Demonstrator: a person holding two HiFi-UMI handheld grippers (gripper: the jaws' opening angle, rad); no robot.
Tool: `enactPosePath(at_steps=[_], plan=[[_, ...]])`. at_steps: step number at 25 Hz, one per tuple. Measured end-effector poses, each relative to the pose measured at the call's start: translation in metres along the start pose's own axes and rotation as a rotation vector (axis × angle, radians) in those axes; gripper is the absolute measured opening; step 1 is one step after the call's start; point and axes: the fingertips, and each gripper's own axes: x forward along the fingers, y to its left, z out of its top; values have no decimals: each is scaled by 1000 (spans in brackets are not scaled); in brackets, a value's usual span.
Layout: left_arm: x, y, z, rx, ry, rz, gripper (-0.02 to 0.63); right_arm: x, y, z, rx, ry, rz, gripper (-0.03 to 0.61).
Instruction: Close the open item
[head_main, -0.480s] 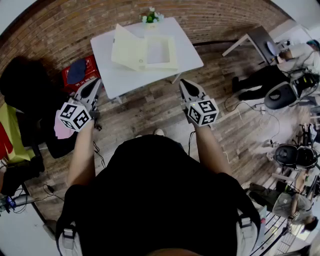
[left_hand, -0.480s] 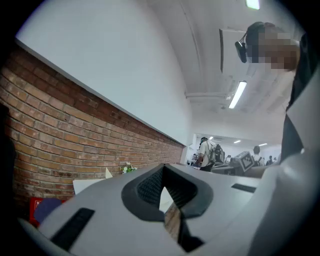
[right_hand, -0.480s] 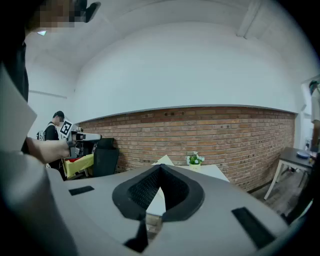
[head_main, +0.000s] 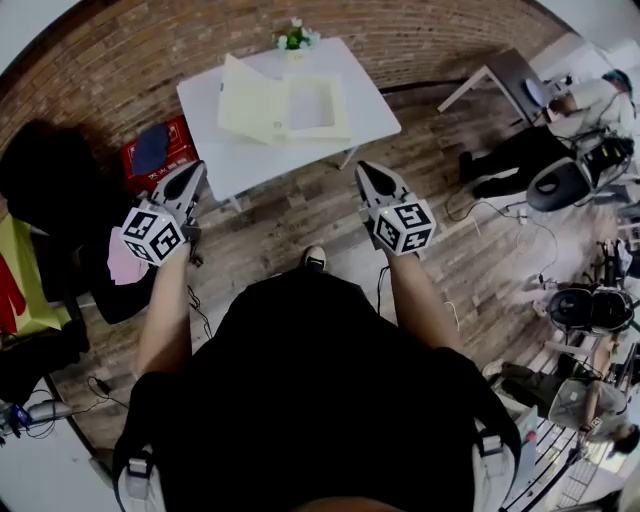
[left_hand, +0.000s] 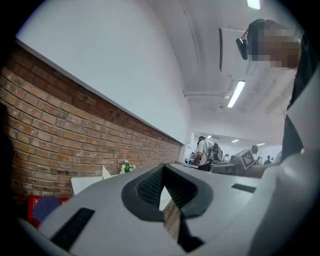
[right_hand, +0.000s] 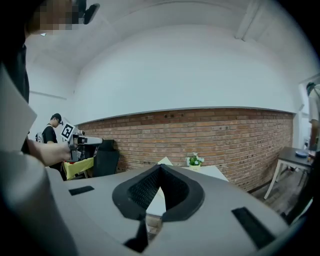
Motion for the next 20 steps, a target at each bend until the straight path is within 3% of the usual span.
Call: enactPosePath(at_steps=[5, 20], plan=[[6, -2, -2, -10, -4, -6, 9, -2, 2, 1, -31, -9, 26, 20], [28, 11, -1, 24, 36, 16, 9, 20, -31, 0, 29, -13, 18, 20]])
